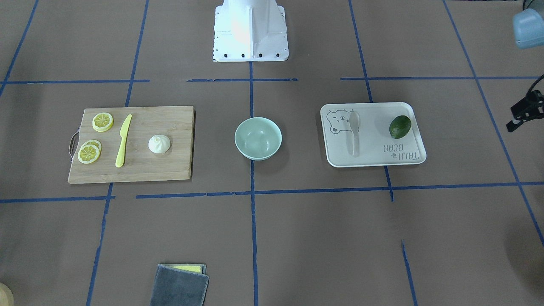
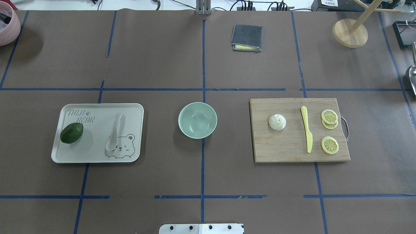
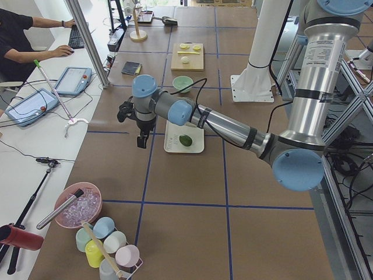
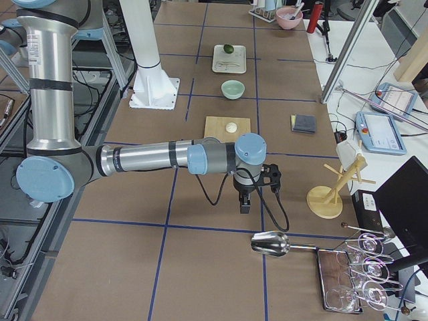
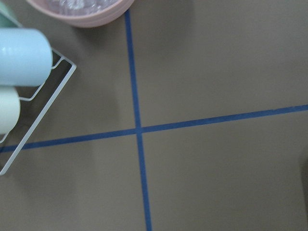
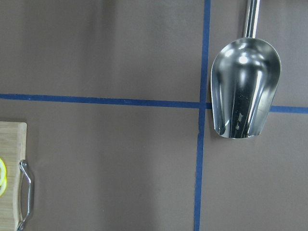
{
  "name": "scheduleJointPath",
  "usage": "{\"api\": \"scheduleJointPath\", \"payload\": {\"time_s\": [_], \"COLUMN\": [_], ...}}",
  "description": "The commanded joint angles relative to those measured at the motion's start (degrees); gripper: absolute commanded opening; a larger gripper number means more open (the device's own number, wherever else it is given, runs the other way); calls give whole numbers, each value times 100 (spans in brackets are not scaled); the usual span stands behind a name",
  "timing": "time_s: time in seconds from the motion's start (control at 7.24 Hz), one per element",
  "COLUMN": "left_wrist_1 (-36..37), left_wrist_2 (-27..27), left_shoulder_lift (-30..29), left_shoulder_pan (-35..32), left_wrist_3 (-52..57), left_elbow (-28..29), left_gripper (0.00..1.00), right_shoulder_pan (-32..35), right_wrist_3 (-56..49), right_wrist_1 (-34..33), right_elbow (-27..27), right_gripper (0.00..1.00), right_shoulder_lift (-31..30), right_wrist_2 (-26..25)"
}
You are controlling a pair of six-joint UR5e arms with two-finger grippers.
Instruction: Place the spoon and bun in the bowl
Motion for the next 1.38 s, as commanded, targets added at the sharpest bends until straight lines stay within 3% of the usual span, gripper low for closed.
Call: {"api": "scheduleJointPath", "payload": {"time_s": [0.0, 0.14, 0.41, 0.83, 1.24], "left_wrist_1": [-1018, -1399, -1806, -1754, -1754], "left_wrist_2": [22, 170, 1257, 2409, 2799], "left_shoulder_lift": [-198, -190, -224, -356, -514], "left_shoulder_pan": [901, 1330, 2410, 3441, 3848], "left_wrist_3": [-1452, -2344, -3700, -4399, -4428], "left_elbow": [-38, -2, -11, 68, 533], "left_gripper": [100, 100, 100, 99, 95], "right_shoulder_pan": [-162, -312, -401, -821, -1217], "right_wrist_3": [87, 123, 297, 1452, 2406], "right_wrist_1": [0, 0, 9, 620, 1160], "right_elbow": [-62, -2, 86, 367, 516], "right_gripper": [100, 100, 100, 100, 100], "right_shoulder_lift": [359, 369, 378, 378, 387], "right_wrist_2": [-16, 1, 1, 1, 19]}}
